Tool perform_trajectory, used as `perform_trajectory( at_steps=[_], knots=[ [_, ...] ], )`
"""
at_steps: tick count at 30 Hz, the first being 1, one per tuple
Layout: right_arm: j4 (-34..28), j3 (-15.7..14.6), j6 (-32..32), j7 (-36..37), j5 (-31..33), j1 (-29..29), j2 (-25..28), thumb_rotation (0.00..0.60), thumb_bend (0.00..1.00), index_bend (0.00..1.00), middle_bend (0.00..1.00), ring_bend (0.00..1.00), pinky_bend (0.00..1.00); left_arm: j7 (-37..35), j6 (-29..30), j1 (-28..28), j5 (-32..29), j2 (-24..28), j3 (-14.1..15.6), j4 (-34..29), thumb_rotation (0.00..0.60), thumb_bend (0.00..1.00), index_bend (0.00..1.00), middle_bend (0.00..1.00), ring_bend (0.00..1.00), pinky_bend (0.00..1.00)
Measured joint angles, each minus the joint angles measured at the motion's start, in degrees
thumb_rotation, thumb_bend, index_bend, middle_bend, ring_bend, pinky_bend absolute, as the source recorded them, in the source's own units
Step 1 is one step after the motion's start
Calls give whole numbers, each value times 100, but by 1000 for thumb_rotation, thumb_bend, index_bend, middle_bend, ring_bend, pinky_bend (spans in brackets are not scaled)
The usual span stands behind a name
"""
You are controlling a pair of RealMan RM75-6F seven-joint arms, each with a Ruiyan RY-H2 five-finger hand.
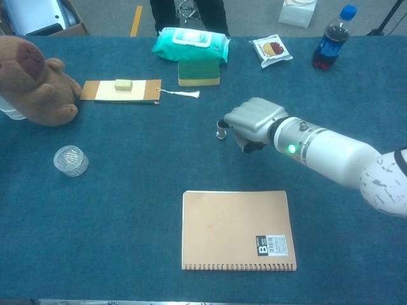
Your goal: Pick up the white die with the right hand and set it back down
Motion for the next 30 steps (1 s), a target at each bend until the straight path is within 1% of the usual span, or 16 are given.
perform_trajectory(
  at_steps=[13,30],
  knots=[
    [280,73,-150,101,126,118,-187,600,1000,284,1000,969,1000,-107,-27,7,-10,-26,10,84,600,156,207,230,169,403],
    [465,10,-147,35,341,222,-276,600,1000,283,1000,969,1000,-206,-90,12,-33,-97,28,214,600,156,207,231,169,403]
  ],
)
